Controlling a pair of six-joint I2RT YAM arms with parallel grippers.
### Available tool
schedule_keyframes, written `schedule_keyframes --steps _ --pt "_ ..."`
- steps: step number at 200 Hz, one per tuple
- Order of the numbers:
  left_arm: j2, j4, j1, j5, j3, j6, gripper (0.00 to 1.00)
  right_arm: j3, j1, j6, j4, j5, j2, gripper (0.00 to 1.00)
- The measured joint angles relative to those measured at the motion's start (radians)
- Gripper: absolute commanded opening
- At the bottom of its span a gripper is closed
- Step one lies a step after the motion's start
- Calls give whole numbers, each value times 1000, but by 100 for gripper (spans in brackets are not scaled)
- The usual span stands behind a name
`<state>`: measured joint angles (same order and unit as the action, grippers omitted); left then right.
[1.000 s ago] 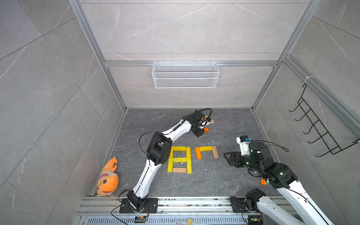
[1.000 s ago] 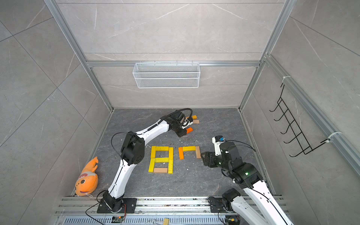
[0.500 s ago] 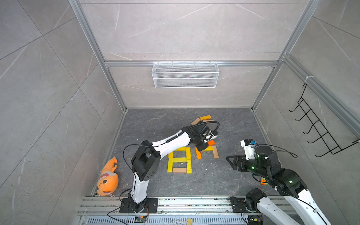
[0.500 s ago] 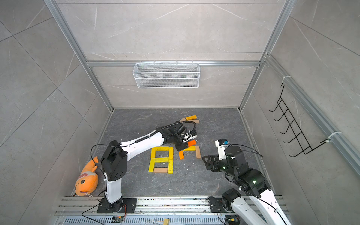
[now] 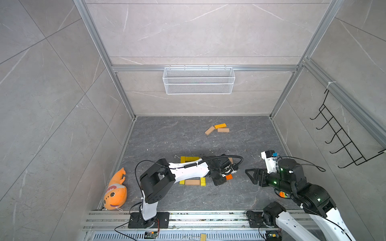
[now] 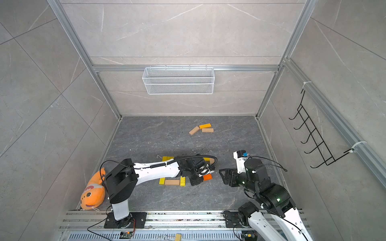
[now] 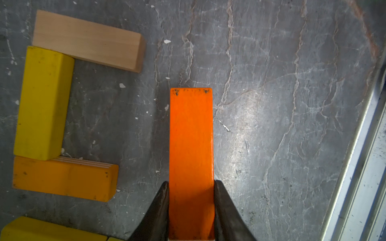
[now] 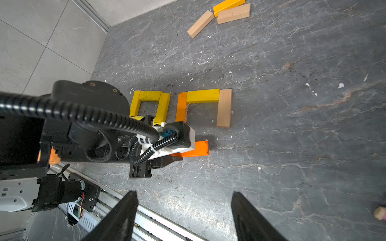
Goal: Assemble the number 8 with building blocks
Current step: Place the building block at the center of the board.
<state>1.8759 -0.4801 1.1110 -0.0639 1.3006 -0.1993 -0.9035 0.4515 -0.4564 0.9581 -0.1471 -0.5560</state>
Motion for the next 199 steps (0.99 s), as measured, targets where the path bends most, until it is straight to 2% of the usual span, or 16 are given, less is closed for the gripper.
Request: schedule_keyframes --steps 105,131,149,169,199 --pt "31 36 30 2 -26 33 29 -9 0 0 19 5 8 74" --pt "43 35 33 2 -28 36 37 -9 0 0 19 5 8 74" --pt "46 30 34 0 -28 38 47 -10 0 0 20 8 8 74" --pt "46 23 35 -3 -28 37 52 -11 0 0 29 12 8 74" --pt "50 -47 35 -21 7 35 52 -13 0 1 39 12 8 74"
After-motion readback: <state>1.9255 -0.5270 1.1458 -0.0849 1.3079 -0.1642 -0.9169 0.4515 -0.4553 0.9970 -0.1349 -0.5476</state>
